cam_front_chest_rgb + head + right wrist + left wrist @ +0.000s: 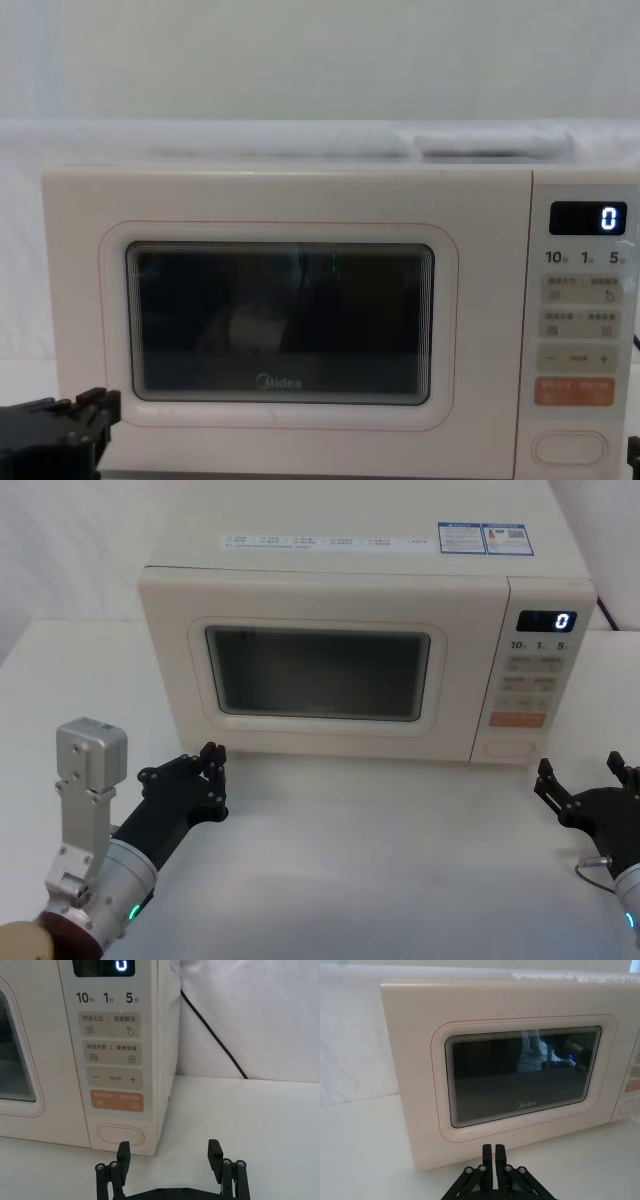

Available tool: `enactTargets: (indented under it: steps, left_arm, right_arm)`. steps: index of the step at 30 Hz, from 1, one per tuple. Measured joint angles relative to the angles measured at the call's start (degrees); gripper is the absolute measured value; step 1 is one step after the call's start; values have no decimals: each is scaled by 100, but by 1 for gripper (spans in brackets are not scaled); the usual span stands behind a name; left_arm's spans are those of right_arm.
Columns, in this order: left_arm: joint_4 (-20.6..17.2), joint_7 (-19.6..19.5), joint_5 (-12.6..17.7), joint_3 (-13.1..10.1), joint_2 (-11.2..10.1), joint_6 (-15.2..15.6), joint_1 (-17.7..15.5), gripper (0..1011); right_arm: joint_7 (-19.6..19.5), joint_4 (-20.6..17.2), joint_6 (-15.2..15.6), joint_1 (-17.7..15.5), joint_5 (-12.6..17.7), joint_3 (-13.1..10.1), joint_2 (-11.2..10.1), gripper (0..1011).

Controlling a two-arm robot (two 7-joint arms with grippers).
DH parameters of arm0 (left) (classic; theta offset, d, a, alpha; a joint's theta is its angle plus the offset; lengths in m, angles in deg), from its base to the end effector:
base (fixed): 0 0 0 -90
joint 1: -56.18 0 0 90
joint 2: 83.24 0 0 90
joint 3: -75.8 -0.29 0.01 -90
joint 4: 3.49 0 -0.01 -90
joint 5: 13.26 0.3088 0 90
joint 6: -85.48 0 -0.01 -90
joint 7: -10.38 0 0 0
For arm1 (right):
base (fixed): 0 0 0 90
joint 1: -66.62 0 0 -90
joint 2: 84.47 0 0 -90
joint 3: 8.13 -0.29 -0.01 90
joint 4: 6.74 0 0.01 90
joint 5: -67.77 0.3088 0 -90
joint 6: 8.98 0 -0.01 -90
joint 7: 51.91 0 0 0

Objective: Press the button to open the microwave door with one hand; close the microwave door with the other hand.

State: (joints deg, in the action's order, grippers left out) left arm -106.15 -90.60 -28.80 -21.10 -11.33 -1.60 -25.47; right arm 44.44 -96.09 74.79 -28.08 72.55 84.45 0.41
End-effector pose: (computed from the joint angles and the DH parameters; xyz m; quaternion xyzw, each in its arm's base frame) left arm 0.2840 0.0345 -0.2752 0.0149 0.0004 0.5644 0.8254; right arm 0.3024 -0.0124 -0.3285 0.0031 -0.0049 -0.6502 0.7598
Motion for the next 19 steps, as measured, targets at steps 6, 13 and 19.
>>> enactTargets:
  steps: [6,13,19]
  left_arm:
    - [-11,-2,-6,-4,-3,4,-2,213]
    - [-16,-2,-11,-6,-6,6,-6,410]
    - [-20,-5,-15,-6,-7,9,-10,632]
  right_arm:
    - [0,0,0,0,0,0,0,1002]
    - [0,0,0,0,0,0,0,1002]
    - [0,0,0,0,0,0,0,1002]
